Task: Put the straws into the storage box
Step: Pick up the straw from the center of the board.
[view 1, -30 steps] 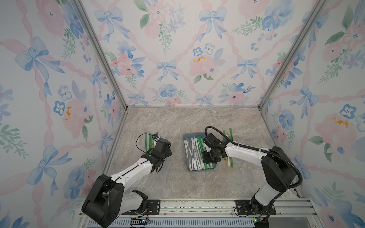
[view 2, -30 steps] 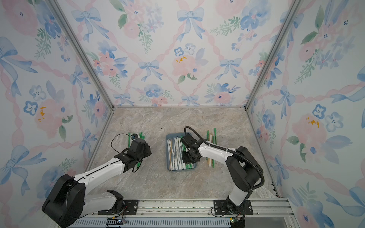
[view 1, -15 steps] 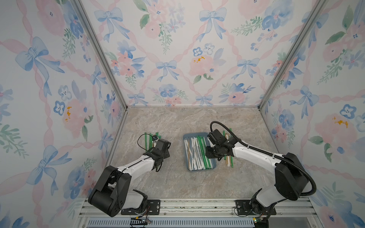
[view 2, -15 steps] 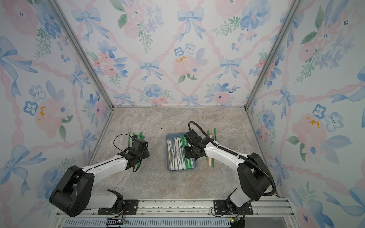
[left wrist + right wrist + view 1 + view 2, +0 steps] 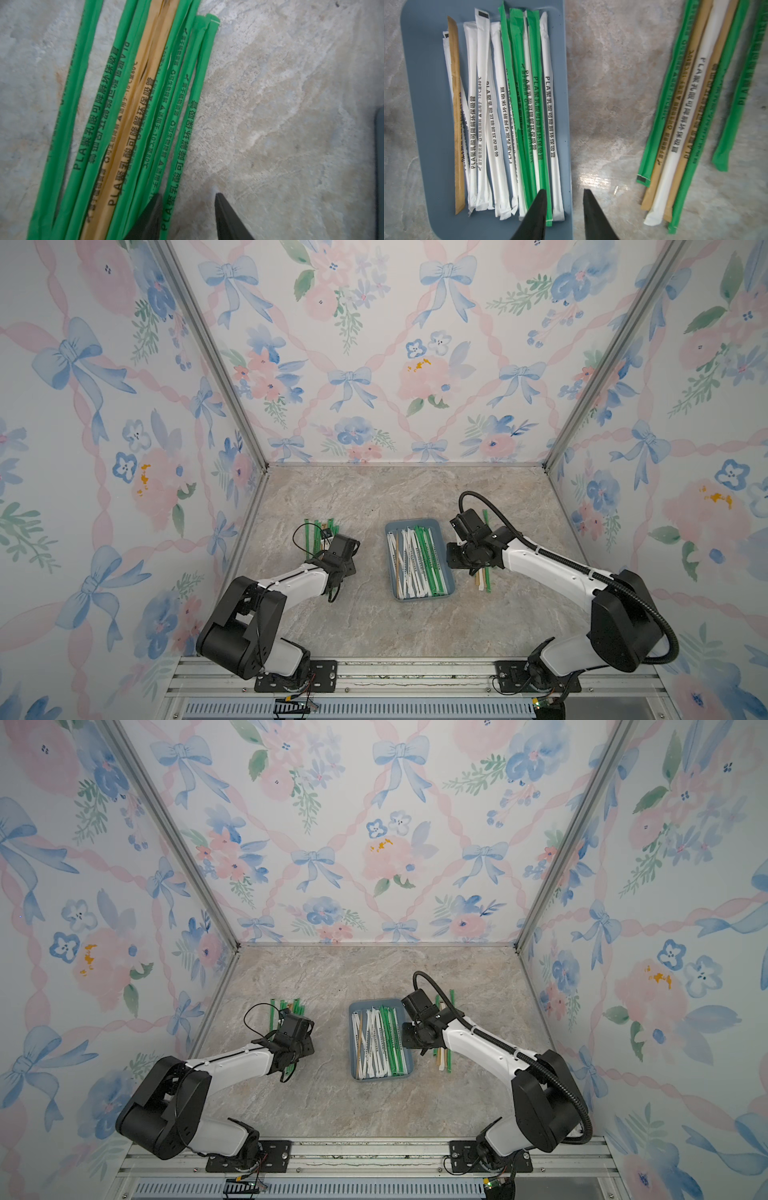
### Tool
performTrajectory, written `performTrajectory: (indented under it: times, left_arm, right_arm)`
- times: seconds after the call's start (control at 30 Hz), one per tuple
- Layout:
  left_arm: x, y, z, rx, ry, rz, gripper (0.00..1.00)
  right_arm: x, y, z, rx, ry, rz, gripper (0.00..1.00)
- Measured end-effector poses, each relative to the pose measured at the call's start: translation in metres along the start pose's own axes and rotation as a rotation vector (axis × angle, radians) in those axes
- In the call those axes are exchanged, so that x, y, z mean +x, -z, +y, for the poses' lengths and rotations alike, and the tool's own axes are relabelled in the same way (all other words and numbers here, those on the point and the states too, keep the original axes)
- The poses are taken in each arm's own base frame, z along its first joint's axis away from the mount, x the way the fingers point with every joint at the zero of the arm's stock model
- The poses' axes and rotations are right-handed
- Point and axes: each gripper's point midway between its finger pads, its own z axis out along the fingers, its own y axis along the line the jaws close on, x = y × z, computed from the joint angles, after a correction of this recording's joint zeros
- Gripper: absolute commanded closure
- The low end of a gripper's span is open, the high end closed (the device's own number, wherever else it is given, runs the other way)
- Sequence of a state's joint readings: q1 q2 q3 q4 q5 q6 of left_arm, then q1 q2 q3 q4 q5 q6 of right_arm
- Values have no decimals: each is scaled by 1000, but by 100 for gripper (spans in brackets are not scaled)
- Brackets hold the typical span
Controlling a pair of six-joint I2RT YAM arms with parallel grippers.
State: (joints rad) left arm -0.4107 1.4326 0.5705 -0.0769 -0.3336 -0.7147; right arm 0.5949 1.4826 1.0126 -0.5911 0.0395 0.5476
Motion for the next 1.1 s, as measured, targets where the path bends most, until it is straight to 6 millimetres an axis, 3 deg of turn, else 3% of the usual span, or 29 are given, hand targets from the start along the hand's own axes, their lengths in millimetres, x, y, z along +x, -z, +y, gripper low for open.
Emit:
performTrajectory:
  times: [0.33,0.53,0.67,0.93,1.1]
  left_arm:
    - [3,-3,1,-8,-12,9,70]
    - [2,-5,-1,-2,-9,5,93]
    - [1,-5,-5,12,-11,6,99]
    - [6,1,-15,57,-20,24,100]
    - [7,16,-41,133,-44,17,100]
  right_arm:
    - [-11,14,-47,44,-88,-42,68]
    - [-15,20,-89,94,-168,-61,68]
    - [-13,19,-113,126,-210,-56,68]
    - [-10,16,-135,154,-248,-51,68]
    - [-9,15,-139,155,-255,-52,68]
